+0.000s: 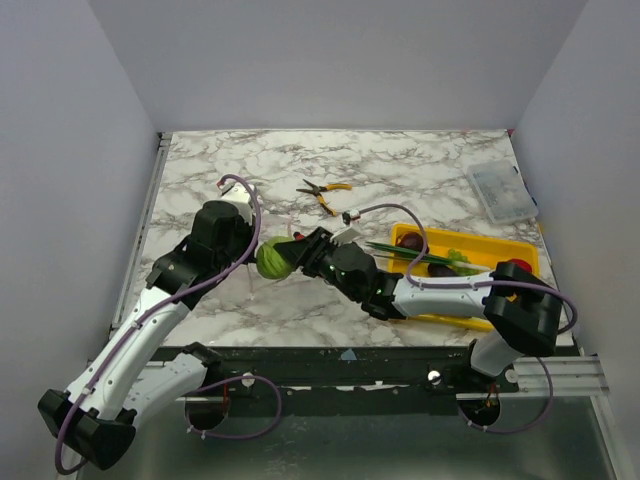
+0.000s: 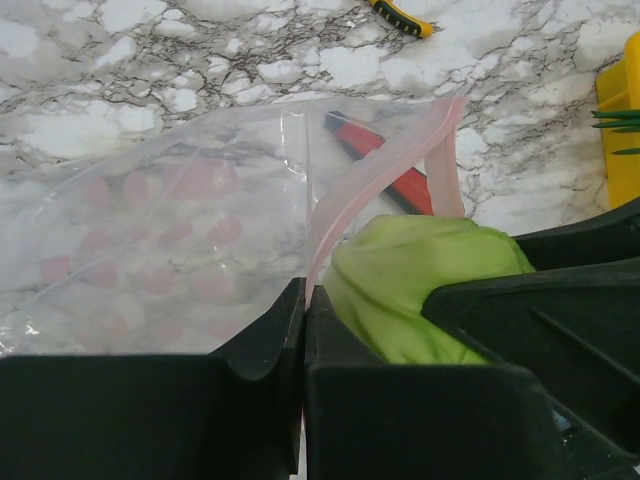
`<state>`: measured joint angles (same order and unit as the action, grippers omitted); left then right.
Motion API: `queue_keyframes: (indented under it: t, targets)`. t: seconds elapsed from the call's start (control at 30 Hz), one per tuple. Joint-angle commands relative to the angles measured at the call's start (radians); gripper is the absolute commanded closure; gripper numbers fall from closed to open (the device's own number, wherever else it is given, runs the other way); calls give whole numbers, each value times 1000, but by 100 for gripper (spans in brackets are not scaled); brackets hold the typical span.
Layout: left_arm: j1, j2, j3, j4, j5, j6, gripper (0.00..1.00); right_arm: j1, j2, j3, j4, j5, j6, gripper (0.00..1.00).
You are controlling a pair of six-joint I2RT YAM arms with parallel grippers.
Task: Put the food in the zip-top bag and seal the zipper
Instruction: Place the fake vegetable in the zipper food storage bag.
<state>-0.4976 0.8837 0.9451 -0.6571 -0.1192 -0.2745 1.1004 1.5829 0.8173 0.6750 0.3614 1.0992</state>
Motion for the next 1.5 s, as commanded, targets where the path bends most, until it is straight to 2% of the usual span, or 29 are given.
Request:
queue_keyframes:
  t: [0.0,0.03,0.1,0.2,0.27,0.33,0.6,0.77,0.9,1.07,1.3,1.47]
  targets:
    - [2,-16,-15,29,21,-6,100,32,38,105,-176,155,-40,87]
    - [4,-14,-15,30,22,-6,100,37,44,123,-190,157,-57,80]
    - [4,-14,-15,28,23,-5,100,44,50,136,-191,152,-79,56]
    - [3,-13,-16,28,29,-5,100,44,50,148,-188,132,-93,17]
    - [3,-12,-15,28,27,-5,100,45,40,156,-207,125,-98,6]
    - [2,-13,-17,28,26,-5,100,44,28,164,-227,118,-100,1]
    - [3,-9,-16,25,25,-5,100,45,-54,135,-223,94,-159,1]
    - [4,-4,-14,26,27,-4,100,44,-128,125,-296,104,-221,2]
    - [4,1,-14,25,26,-2,100,44,-223,76,-393,166,-273,3]
    - [3,5,-8,13,15,-3,100,44,-413,-5,-685,335,-246,3]
    - [4,5,-5,14,34,-8,100,43,-787,-110,-1314,514,56,3]
    - [7,15,0,18,49,-10,100,42,-943,-118,-1550,586,200,9]
